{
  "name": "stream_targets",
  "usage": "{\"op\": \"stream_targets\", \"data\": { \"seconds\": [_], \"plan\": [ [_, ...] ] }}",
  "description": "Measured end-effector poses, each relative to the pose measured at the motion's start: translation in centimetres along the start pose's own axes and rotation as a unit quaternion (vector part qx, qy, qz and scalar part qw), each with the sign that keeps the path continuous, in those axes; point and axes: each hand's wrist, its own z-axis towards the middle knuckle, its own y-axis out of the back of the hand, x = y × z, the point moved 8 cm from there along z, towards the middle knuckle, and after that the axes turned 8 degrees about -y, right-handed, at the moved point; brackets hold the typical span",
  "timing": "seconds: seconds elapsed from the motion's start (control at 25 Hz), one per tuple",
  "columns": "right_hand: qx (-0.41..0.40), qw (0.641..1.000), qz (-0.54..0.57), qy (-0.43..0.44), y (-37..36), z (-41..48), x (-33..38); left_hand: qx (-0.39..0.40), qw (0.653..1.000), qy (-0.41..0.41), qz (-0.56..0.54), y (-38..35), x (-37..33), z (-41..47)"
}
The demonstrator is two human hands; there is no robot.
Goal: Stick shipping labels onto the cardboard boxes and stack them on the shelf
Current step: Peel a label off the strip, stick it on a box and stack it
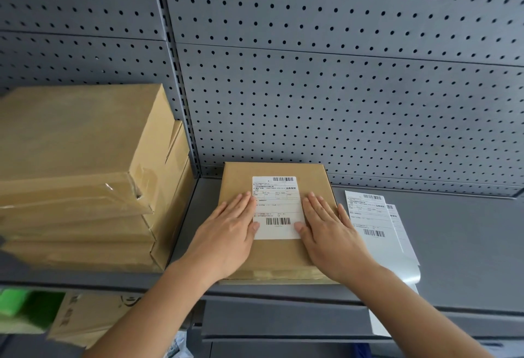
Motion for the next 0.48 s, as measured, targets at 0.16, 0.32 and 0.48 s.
{"op": "stream_targets", "data": {
  "seconds": [0.16, 0.32, 0.48],
  "plan": [
    [0.005, 0.998, 0.005, 0.069, 0.7, -3.0, 2.4, -0.023, 0.998, -0.062, -0.011, 0.4, -3.3, -2.3],
    [-0.025, 0.992, -0.006, 0.123, -0.6, -5.8, 3.9, -0.007, 0.995, -0.103, 0.014, -1.6, -5.1, -4.1],
    [-0.028, 0.994, -0.014, 0.105, -0.9, -5.7, 1.9, -0.002, 0.997, -0.075, 0.025, -1.7, -3.6, -4.6]
  ]
}}
